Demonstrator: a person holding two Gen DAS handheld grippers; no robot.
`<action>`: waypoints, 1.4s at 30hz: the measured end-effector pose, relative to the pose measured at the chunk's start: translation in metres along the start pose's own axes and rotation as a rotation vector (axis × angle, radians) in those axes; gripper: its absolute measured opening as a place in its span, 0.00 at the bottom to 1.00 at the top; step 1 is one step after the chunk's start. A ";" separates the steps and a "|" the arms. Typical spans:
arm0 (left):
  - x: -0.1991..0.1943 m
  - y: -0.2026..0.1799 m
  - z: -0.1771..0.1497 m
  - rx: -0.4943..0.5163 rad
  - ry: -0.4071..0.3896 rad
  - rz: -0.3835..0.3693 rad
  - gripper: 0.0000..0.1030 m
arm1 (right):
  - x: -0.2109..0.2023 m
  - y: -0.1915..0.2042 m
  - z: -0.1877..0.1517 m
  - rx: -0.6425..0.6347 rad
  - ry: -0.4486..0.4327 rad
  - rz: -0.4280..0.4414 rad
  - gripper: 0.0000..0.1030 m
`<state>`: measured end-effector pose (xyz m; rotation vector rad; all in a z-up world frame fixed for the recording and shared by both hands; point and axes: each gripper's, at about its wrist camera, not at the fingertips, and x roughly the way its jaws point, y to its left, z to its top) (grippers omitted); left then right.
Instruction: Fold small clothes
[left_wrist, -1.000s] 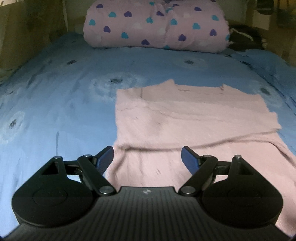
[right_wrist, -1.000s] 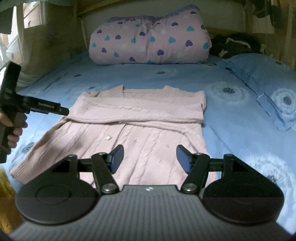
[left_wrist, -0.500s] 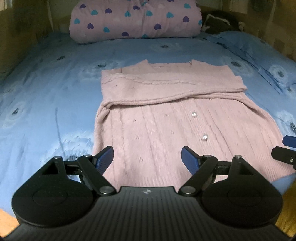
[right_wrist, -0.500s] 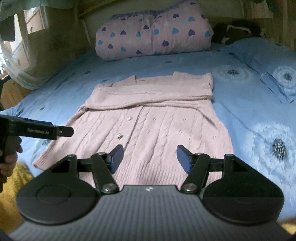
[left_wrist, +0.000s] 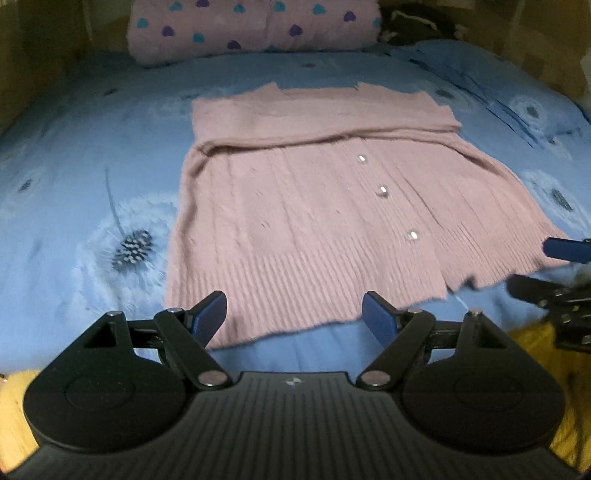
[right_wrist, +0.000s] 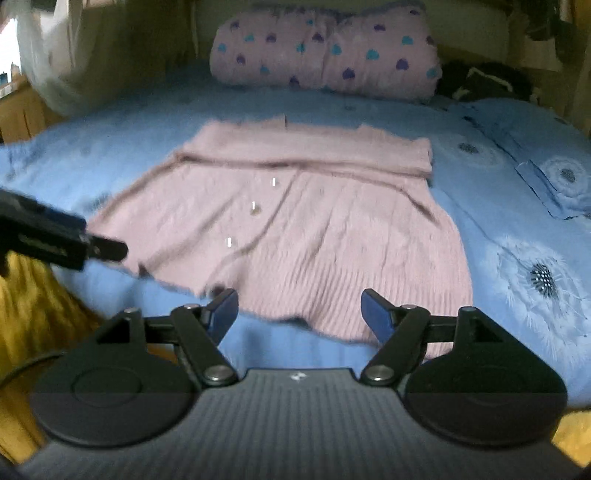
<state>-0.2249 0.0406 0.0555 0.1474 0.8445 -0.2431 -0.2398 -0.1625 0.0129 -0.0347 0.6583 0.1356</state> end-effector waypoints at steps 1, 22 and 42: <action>0.002 -0.003 -0.002 0.013 0.007 0.007 0.82 | 0.002 0.004 -0.003 -0.026 0.009 -0.023 0.72; 0.048 -0.031 -0.006 0.078 -0.026 0.225 0.89 | 0.046 0.003 -0.012 -0.019 -0.007 -0.255 0.72; 0.024 -0.009 -0.005 -0.015 -0.187 0.123 0.15 | 0.037 -0.012 -0.002 0.034 -0.073 -0.266 0.08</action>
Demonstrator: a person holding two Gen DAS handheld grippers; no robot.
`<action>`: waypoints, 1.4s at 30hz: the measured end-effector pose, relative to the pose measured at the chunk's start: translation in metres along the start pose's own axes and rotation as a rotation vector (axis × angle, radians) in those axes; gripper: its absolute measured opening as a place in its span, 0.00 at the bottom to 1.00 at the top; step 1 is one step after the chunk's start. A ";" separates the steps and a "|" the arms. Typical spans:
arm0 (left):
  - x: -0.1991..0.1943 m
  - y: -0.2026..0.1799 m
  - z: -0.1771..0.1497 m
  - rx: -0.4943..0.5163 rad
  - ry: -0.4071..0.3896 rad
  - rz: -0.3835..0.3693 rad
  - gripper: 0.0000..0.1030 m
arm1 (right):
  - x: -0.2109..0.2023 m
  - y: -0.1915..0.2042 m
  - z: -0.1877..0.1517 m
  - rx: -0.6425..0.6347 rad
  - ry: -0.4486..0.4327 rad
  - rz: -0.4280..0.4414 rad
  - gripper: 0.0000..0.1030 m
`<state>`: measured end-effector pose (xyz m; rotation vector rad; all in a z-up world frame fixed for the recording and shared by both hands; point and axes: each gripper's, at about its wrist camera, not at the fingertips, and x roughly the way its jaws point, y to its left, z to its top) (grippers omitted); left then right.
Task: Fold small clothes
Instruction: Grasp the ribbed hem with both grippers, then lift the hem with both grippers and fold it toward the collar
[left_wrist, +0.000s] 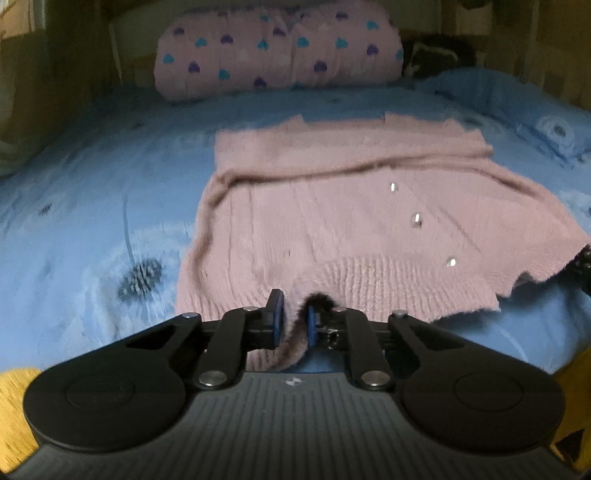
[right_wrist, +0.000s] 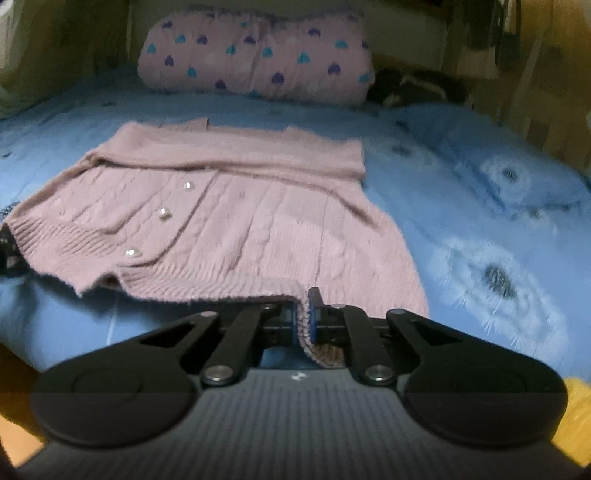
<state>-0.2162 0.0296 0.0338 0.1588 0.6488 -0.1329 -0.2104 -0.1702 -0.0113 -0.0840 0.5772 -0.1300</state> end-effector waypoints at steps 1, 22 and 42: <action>-0.003 0.000 0.002 0.001 -0.020 -0.002 0.14 | -0.002 0.002 0.002 -0.015 -0.023 -0.015 0.08; -0.013 0.014 0.094 -0.057 -0.278 -0.067 0.11 | -0.001 -0.006 0.083 -0.124 -0.337 -0.077 0.07; 0.062 0.030 0.210 -0.057 -0.417 0.067 0.10 | 0.071 0.004 0.168 -0.156 -0.508 -0.165 0.07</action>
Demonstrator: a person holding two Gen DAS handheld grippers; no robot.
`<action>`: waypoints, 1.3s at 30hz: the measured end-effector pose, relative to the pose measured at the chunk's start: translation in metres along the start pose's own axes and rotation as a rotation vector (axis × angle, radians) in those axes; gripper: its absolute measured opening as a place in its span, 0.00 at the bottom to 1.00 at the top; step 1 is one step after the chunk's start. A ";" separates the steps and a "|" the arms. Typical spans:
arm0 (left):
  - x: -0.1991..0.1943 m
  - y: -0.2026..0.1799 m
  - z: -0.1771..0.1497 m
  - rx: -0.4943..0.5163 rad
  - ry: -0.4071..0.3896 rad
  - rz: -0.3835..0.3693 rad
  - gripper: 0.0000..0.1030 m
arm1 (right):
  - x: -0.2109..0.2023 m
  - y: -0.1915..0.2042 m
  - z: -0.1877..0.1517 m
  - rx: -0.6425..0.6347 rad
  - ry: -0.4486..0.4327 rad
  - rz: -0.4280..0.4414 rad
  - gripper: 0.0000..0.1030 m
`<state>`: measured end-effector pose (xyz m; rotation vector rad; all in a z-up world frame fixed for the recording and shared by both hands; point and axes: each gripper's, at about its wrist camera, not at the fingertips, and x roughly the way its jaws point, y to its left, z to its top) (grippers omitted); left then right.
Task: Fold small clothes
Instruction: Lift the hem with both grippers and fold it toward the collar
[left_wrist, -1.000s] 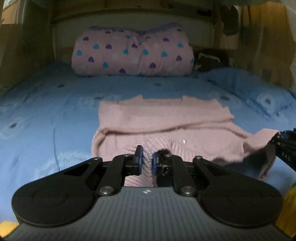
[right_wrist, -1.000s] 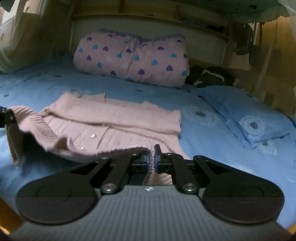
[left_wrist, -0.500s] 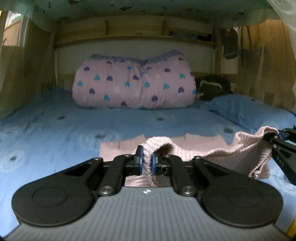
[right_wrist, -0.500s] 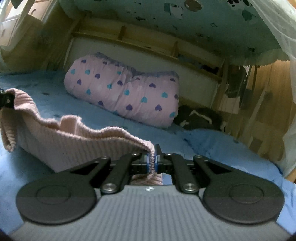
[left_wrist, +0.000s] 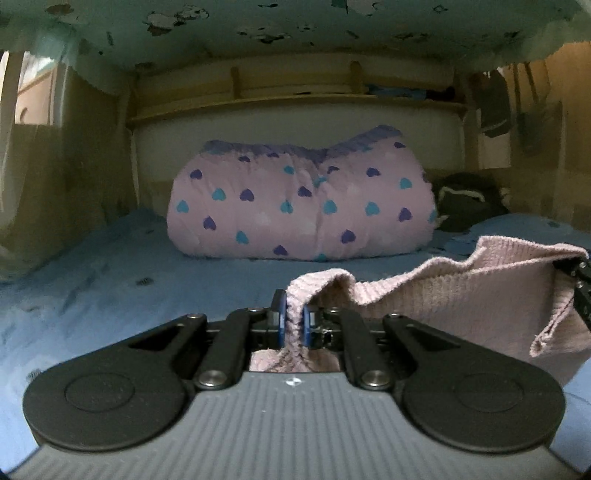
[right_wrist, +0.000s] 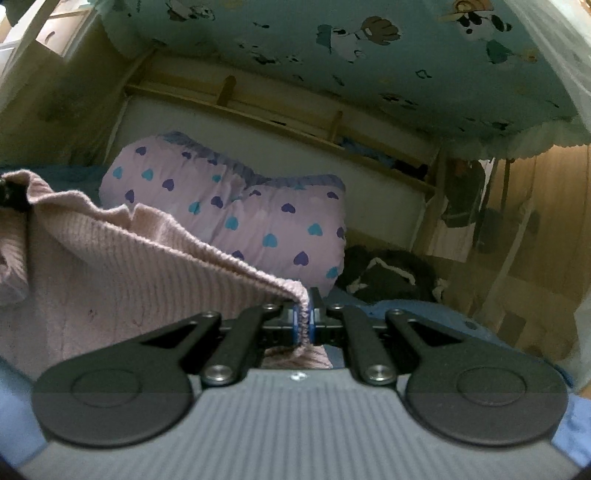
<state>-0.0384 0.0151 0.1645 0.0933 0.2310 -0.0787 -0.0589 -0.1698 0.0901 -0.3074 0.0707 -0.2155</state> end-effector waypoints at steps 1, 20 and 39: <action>0.010 0.000 0.002 0.002 0.000 0.015 0.10 | 0.008 0.002 0.001 -0.002 -0.002 0.002 0.07; 0.236 -0.029 -0.073 0.152 0.230 0.126 0.11 | 0.171 0.059 -0.081 -0.116 0.225 0.041 0.07; 0.199 -0.004 -0.057 0.192 0.259 0.095 0.70 | 0.160 -0.018 -0.089 0.240 0.443 0.209 0.52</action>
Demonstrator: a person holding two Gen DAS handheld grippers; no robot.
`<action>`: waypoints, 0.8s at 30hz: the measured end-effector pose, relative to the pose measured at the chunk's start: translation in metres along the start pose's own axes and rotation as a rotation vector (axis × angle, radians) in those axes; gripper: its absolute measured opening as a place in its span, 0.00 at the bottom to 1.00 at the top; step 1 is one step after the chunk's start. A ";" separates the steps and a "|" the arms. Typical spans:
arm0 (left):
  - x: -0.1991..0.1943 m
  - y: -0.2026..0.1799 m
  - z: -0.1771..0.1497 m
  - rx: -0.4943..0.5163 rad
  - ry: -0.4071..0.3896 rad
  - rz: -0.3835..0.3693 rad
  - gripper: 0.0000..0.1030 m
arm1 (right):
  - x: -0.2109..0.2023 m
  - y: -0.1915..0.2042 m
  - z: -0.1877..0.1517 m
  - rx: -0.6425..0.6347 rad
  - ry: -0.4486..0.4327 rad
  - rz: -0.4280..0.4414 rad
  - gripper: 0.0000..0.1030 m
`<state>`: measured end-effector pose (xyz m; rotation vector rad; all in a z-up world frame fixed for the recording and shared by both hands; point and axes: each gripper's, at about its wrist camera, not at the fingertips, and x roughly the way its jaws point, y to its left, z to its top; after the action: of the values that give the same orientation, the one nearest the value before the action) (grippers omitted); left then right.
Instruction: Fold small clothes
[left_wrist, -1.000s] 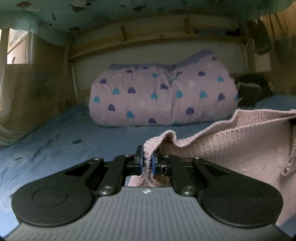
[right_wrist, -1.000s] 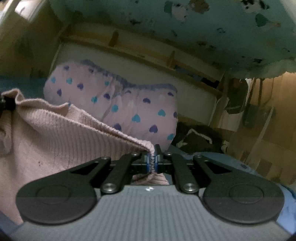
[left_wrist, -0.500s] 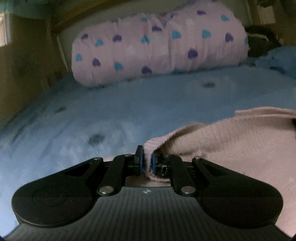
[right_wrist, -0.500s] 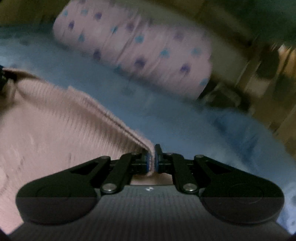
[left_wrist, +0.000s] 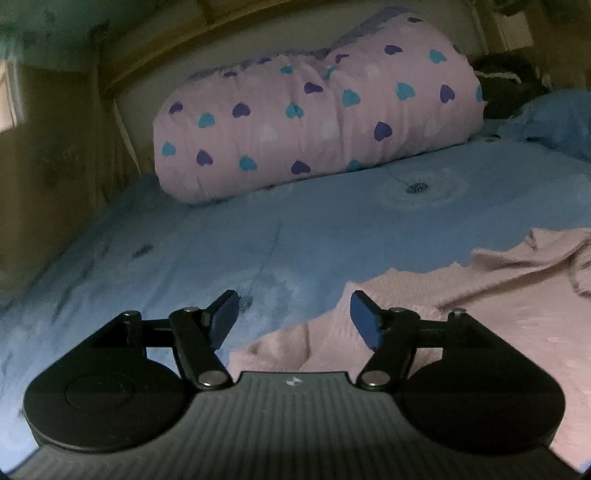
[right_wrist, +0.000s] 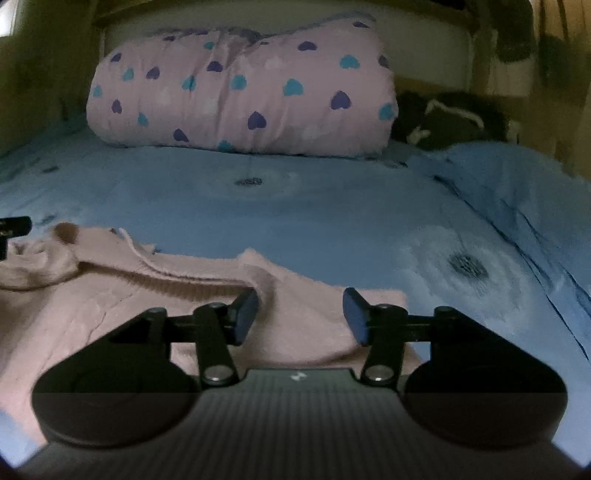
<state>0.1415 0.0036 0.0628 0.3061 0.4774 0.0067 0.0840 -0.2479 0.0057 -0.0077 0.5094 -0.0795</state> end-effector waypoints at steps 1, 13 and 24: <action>-0.006 0.005 0.001 -0.027 0.012 -0.027 0.70 | -0.006 -0.005 0.000 -0.002 0.014 -0.018 0.52; -0.042 -0.017 -0.018 0.009 0.053 -0.115 0.71 | -0.020 -0.035 -0.010 0.058 0.077 0.016 0.52; -0.013 -0.030 -0.039 0.094 0.085 -0.076 0.71 | -0.029 -0.032 0.000 0.060 0.100 0.127 0.52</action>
<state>0.1109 -0.0152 0.0271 0.3808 0.5741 -0.0772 0.0566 -0.2771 0.0210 0.0875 0.6057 0.0293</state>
